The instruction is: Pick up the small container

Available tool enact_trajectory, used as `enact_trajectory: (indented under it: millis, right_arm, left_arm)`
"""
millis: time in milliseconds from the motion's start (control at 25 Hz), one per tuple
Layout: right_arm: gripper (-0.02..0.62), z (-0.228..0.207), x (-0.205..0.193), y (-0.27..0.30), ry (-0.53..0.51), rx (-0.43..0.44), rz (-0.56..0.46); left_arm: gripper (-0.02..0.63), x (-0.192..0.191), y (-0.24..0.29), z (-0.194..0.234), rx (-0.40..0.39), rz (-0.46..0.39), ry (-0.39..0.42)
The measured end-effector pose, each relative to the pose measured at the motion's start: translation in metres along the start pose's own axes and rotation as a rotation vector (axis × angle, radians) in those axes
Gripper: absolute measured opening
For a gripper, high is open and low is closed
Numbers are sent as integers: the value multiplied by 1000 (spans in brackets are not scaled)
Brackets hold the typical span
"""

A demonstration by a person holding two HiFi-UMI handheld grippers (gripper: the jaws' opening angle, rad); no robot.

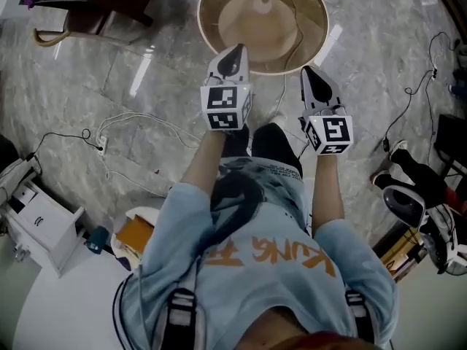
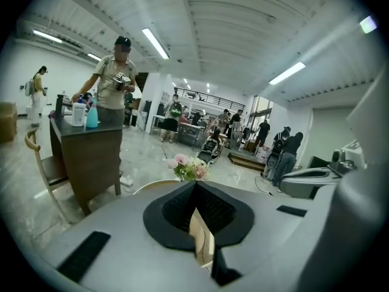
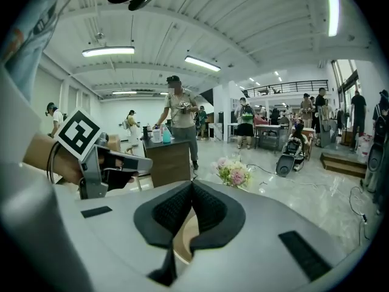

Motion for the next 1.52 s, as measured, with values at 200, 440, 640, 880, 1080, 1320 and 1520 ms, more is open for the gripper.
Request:
enact_trajectory:
  millis: [200, 440, 640, 880, 1080, 1320, 1520]
  right_arm:
    - [14, -9, -52, 29, 29, 31, 65]
    - [14, -17, -129, 64, 65, 69, 153]
    - [14, -36, -174, 78, 128, 53, 167]
    - [14, -73, -215, 115, 297, -108, 47]
    - [14, -66, -264, 160, 265, 0, 49]
    - [14, -81, -307, 197, 180, 48, 66]
    - [18, -96, -333, 224, 87, 101, 113]
  left_arm:
    - [23, -33, 22, 24, 33, 42, -1]
    - [23, -102, 52, 52, 124, 75, -57]
    - [23, -154, 74, 50, 88, 117, -16]
    - [23, -208, 98, 48, 73, 134, 5]
    - [23, -245, 126, 62, 56, 151, 40]
    - [23, -264, 150, 72, 42, 158, 52]
    - [23, -268, 152, 72, 38, 178, 62]
Point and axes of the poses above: the fingertips, and each gripper's own axes: y forward along the fingers, z to its left, x out of its top, the point moved 4 cm from there along -y, backward along the fingers, and after that the axes turned 13 degrees about -z, right-handed, at the moved point
